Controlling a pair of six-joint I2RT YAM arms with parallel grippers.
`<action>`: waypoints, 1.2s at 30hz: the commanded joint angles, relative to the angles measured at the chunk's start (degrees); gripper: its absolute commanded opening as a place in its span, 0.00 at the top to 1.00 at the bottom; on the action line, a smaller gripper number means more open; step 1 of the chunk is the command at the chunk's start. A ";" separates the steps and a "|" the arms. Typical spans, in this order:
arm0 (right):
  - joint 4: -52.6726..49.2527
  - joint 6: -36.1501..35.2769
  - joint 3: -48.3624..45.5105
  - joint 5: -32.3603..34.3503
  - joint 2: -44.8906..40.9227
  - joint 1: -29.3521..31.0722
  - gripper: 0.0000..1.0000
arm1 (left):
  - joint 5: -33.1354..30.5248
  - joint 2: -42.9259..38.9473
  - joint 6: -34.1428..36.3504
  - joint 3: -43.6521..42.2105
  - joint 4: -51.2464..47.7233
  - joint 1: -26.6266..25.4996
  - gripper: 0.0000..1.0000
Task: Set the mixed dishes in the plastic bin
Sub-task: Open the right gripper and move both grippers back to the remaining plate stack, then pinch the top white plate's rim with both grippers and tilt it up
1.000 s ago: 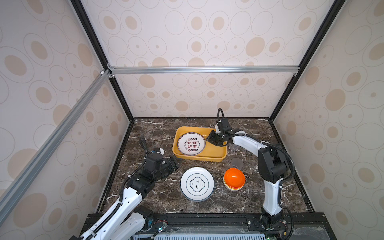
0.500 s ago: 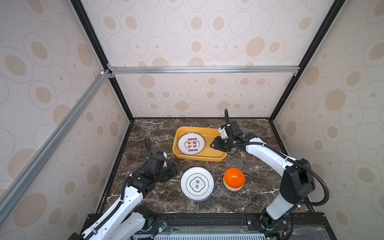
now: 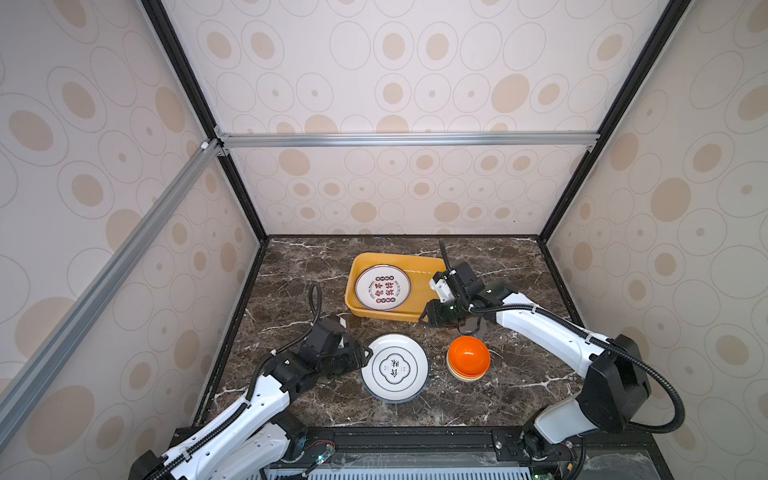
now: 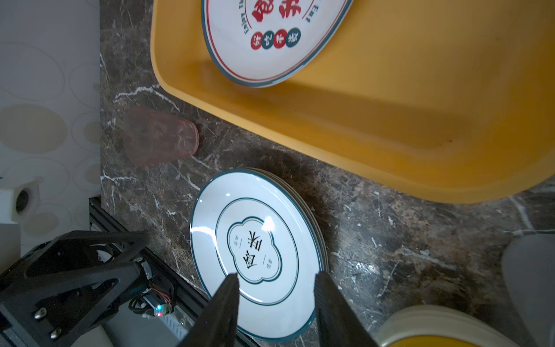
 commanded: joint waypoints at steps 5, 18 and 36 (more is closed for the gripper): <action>-1.78 -0.66 -1.82 2.68 0.96 3.26 0.56 | -3.72 0.70 -3.06 -1.64 -1.28 -2.55 0.38; -2.33 0.04 -1.48 7.00 6.84 6.45 0.53 | -4.24 1.24 -5.76 -6.42 2.15 -4.06 0.35; -0.55 0.75 -2.29 6.56 10.99 7.78 0.55 | -4.13 3.87 -7.39 -7.90 6.91 -5.33 0.40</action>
